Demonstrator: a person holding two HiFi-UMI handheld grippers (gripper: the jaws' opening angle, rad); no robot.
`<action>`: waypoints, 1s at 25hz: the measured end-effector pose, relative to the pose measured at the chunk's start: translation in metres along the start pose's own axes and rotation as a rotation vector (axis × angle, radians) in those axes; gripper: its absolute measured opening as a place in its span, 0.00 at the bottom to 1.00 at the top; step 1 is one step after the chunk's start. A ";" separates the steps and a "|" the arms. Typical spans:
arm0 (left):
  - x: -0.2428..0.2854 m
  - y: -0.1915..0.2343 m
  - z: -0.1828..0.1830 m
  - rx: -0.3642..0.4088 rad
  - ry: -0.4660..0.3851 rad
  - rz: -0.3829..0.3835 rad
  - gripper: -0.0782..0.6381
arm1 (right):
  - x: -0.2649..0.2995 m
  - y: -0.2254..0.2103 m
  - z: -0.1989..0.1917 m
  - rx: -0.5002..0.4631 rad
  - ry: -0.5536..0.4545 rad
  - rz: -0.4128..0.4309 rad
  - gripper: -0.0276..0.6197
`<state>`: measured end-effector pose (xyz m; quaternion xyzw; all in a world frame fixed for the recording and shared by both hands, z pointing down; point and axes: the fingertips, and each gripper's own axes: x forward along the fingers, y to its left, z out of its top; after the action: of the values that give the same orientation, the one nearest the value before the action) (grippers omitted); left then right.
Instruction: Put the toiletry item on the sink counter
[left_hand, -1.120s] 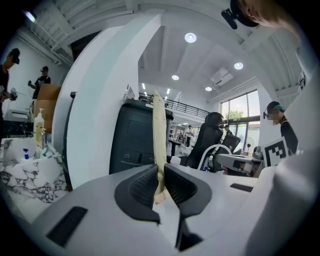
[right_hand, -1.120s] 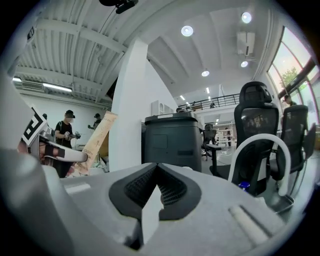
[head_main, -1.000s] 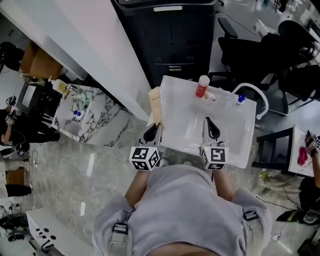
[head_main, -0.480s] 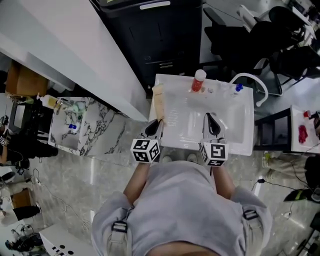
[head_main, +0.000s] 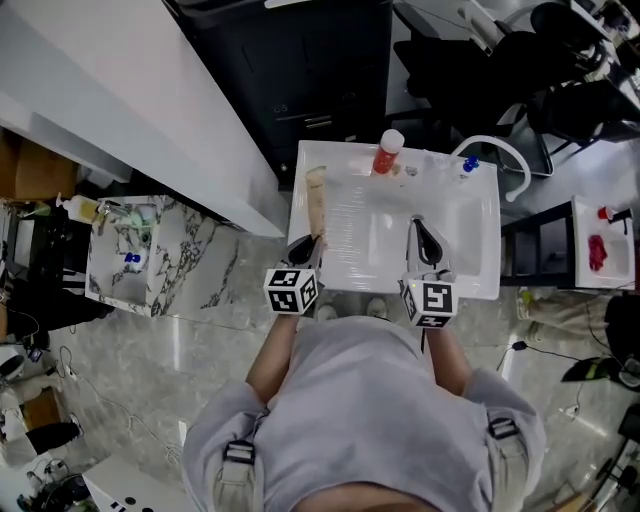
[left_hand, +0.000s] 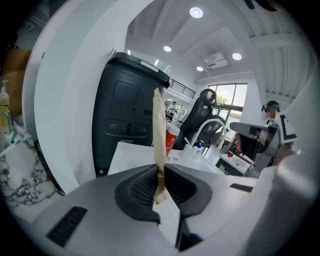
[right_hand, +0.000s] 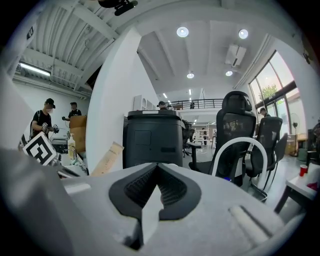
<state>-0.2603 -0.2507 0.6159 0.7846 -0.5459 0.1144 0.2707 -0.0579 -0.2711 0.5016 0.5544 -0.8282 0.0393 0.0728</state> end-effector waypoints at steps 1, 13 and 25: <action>0.003 0.002 -0.005 0.003 0.012 0.004 0.16 | 0.000 0.000 0.000 -0.001 -0.001 -0.001 0.05; 0.028 0.008 -0.039 0.020 0.109 0.004 0.16 | -0.014 -0.021 -0.004 0.013 0.003 -0.067 0.05; 0.044 0.012 -0.071 0.016 0.183 0.016 0.16 | -0.022 -0.032 -0.006 0.027 0.005 -0.097 0.05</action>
<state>-0.2465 -0.2499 0.6992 0.7686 -0.5241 0.1921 0.3125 -0.0200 -0.2627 0.5031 0.5947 -0.7995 0.0482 0.0694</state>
